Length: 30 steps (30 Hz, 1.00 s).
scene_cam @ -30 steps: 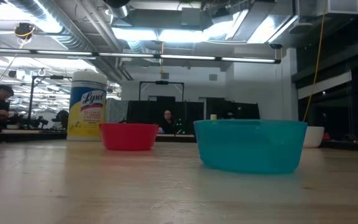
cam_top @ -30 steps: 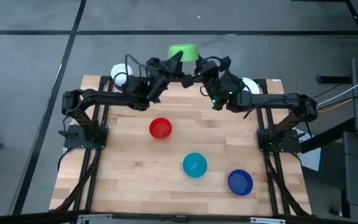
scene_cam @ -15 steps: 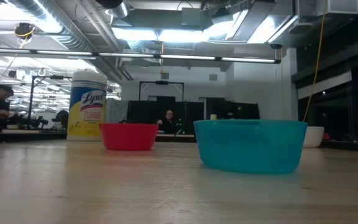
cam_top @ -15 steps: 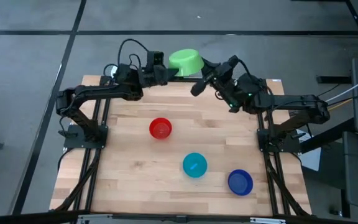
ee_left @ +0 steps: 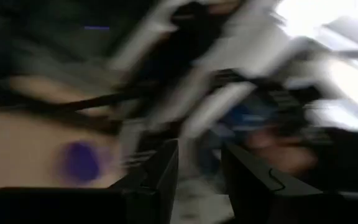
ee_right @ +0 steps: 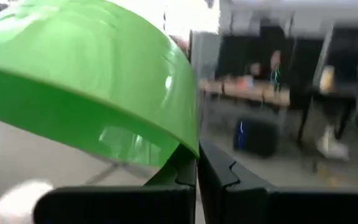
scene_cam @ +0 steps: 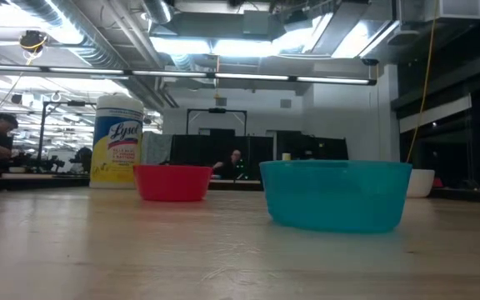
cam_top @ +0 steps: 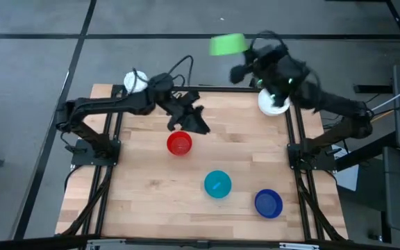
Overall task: Nest bowls inside each other
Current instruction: Stack the green bowl on top of the white bowl
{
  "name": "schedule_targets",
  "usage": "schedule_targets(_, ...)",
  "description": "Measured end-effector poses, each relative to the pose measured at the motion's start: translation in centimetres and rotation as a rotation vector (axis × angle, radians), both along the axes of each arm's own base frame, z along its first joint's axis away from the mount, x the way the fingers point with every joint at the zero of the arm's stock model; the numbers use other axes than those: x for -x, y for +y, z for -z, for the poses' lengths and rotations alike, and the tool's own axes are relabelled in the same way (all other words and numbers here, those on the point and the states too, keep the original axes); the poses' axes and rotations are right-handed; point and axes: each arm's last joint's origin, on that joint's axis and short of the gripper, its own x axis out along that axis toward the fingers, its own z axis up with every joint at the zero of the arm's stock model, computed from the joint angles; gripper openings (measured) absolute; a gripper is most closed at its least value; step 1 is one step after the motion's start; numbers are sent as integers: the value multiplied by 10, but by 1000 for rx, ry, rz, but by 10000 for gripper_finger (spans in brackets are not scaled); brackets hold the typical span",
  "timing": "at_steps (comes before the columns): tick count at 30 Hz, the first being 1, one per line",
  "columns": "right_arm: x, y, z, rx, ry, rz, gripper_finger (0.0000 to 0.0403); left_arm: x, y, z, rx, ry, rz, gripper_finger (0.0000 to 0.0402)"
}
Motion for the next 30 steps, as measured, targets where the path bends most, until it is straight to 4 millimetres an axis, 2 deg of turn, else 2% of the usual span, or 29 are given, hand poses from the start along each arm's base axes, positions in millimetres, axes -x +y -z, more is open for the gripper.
schedule_targets(4,42,-11,9,-302,86,-113,0,42,6,4,-359,207,-362,112)
schedule_targets(6,59,-14,21,-465,143,-136,0,68,4,-10,-523,222,-534,109)
schedule_targets(8,80,-17,30,-609,191,-96,0,95,0,-31,-636,167,-687,107)
schedule_targets(12,118,-18,46,-864,294,70,0,150,-11,-66,-741,39,-915,106)
schedule_targets(16,130,-27,58,-1039,324,136,0,192,-23,-85,-751,-70,-1020,106)
schedule_targets(18,133,-36,67,-1132,324,125,0,205,-28,-91,-777,-123,-1029,106)
schedule_targets(20,134,-49,84,-1222,339,138,0,212,-33,-95,-815,-176,-1014,106)
schedule_targets(25,142,-86,143,-1444,290,129,0,212,-45,-98,-910,-259,-926,106)
schedule_targets(30,162,-103,190,-1585,250,200,0,210,-55,-100,-919,-293,-897,106)
